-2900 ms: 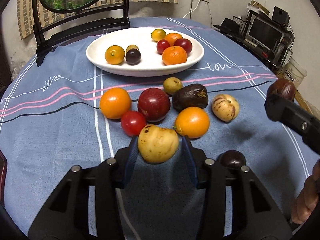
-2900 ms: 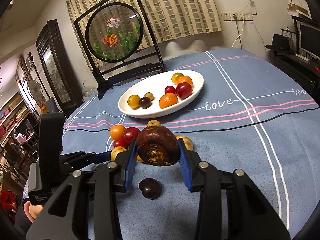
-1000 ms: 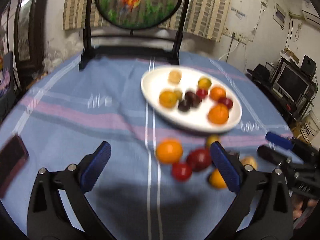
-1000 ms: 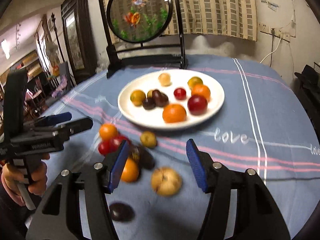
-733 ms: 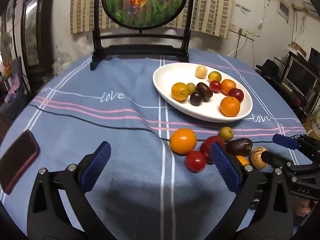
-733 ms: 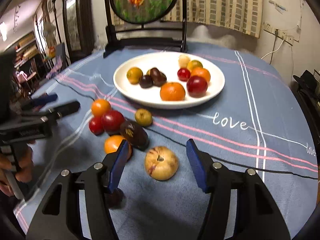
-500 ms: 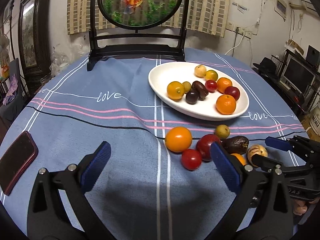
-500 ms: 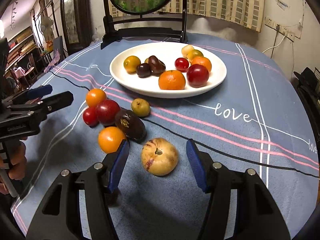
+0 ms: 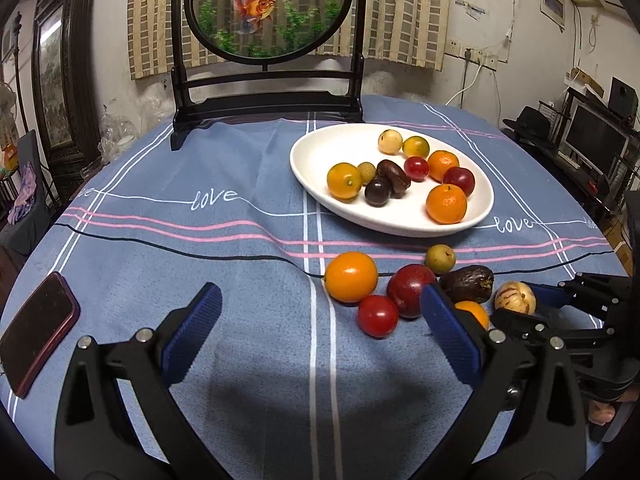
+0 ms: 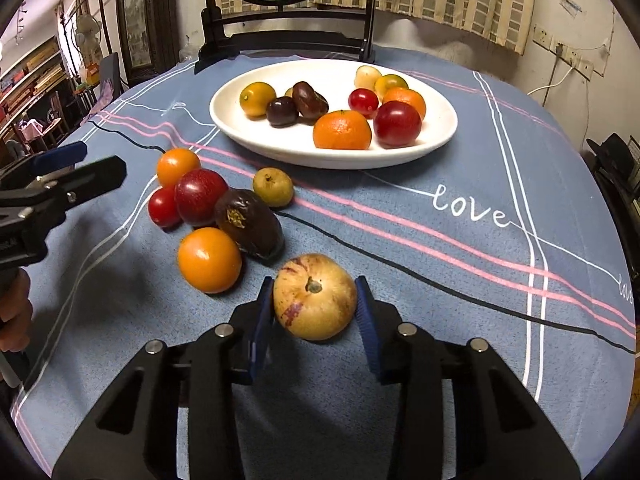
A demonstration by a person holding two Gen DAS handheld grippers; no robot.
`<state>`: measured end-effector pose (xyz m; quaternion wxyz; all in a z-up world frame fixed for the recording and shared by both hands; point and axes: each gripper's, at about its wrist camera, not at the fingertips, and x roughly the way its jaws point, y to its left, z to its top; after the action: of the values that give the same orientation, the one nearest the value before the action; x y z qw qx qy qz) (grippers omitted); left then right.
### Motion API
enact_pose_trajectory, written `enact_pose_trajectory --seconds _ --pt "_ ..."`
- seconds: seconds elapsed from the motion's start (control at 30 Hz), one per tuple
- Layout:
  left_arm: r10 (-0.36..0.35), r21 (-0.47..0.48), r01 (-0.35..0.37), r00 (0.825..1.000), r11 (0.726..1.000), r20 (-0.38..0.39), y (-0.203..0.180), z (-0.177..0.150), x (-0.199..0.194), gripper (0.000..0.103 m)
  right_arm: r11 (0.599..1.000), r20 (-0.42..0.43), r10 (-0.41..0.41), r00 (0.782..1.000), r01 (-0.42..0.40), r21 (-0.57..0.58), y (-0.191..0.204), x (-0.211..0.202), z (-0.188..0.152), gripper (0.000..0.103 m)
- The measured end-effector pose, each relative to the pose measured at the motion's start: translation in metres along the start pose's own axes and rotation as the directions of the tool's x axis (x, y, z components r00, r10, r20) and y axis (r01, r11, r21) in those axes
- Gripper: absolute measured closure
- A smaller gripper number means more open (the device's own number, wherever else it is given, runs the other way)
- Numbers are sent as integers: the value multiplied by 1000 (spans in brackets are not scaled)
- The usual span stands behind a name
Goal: Organize fruits
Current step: 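Grasp the pale speckled fruit with the right tool while the left tool grasps a dark plum, then carry the speckled fruit and dark plum onto the plate and open both tools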
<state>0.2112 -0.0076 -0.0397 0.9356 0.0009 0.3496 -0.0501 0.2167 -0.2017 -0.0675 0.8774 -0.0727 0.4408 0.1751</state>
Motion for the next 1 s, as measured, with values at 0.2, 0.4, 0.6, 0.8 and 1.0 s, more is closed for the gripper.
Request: enact_pose_trajectory --seconds 0.2,0.4,0.6,0.8,1.0 --pt "-245 136 253 967 958 -69 -35 -14 -12 3 990 110 19 994 -34 139 -31 -28 5 63" --pt "-310 304 328 945 894 -108 -81 -39 -29 17 985 105 30 994 -47 165 -36 -30 5 63" --pt "-314 307 357 932 882 -182 -88 -44 -16 38 984 130 37 991 -59 167 -37 -38 5 63" --pt "-318 328 377 922 866 -221 -99 -49 -10 39 984 140 38 989 -61 165 -36 -41 5 63" --pt "-302 331 384 913 862 -273 -105 -51 -1 52 984 142 32 989 -56 167 -35 -42 5 63"
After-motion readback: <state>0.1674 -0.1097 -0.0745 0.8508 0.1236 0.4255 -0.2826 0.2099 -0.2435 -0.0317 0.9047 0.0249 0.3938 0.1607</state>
